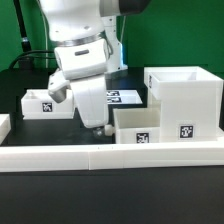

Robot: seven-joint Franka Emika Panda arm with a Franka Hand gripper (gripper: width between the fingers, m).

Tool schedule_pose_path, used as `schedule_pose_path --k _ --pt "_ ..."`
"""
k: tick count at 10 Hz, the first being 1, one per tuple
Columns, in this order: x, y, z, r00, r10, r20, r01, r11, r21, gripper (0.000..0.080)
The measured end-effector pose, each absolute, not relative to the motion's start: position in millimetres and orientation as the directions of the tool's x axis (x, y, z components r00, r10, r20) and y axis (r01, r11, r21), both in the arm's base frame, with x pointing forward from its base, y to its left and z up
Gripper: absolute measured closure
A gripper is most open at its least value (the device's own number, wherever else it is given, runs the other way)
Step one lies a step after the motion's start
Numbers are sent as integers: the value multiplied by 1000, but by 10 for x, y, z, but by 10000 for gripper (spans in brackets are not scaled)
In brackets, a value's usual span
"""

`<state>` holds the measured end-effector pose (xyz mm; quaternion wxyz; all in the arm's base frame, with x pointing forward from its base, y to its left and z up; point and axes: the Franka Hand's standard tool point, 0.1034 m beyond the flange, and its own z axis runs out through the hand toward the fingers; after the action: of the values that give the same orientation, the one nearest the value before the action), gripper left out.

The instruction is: Assemble drawer

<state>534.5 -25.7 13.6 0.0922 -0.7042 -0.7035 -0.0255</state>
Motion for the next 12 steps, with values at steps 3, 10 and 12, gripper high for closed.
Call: schedule_pose_path --k 3,10,12 --pt "5305 46 119 83 984 157 991 -64 -121 151" --pt "5237 -141 215 135 980 146 983 -115 -142 151" --pt "5069 -298 344 160 978 131 982 -143 -125 151"
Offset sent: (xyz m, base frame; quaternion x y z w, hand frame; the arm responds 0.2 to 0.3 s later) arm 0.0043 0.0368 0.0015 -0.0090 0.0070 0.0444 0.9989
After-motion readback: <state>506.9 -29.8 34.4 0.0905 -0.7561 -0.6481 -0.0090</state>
